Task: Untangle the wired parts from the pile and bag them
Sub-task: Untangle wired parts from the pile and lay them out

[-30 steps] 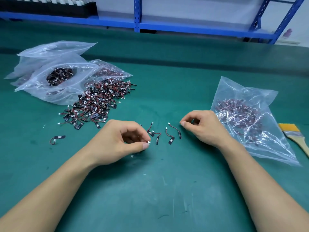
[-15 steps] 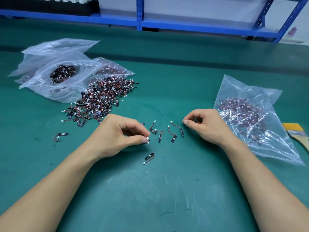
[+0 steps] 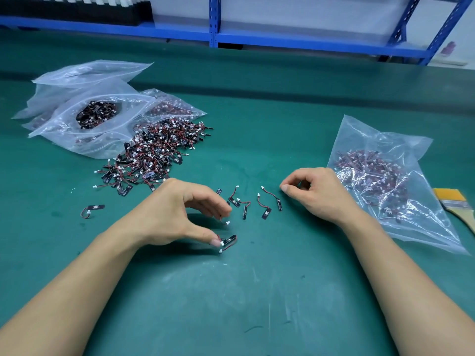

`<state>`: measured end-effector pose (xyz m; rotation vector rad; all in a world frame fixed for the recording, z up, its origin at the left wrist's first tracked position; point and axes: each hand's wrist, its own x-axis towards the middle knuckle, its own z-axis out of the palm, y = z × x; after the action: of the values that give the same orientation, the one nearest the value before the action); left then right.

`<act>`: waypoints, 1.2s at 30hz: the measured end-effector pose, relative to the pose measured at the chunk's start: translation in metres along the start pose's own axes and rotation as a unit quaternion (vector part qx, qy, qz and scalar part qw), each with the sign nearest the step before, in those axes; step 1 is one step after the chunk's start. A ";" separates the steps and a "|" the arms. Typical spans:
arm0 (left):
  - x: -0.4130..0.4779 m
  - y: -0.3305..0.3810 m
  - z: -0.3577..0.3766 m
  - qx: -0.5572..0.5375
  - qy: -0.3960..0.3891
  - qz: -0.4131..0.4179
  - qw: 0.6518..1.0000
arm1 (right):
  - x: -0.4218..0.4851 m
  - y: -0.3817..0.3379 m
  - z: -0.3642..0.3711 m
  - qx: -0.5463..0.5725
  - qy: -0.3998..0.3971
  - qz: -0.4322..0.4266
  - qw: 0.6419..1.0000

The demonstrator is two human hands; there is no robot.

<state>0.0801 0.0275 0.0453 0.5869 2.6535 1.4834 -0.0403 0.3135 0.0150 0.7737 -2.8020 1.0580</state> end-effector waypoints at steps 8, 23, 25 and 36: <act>0.000 -0.002 -0.002 0.018 -0.002 0.006 1.000 | -0.001 -0.001 -0.001 -0.005 -0.003 -0.003 1.000; -0.003 -0.006 -0.010 0.001 0.006 0.017 1.000 | -0.001 -0.003 -0.001 -0.004 -0.006 -0.002 1.000; -0.003 -0.007 -0.012 0.004 -0.005 0.009 1.000 | 0.000 -0.004 -0.001 -0.002 -0.006 0.000 1.000; -0.004 -0.006 -0.007 0.104 -0.016 0.018 0.994 | -0.001 -0.003 -0.001 -0.003 -0.007 0.000 1.000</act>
<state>0.0803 0.0179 0.0431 0.6673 2.8069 1.2011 -0.0385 0.3124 0.0176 0.7841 -2.8144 1.0479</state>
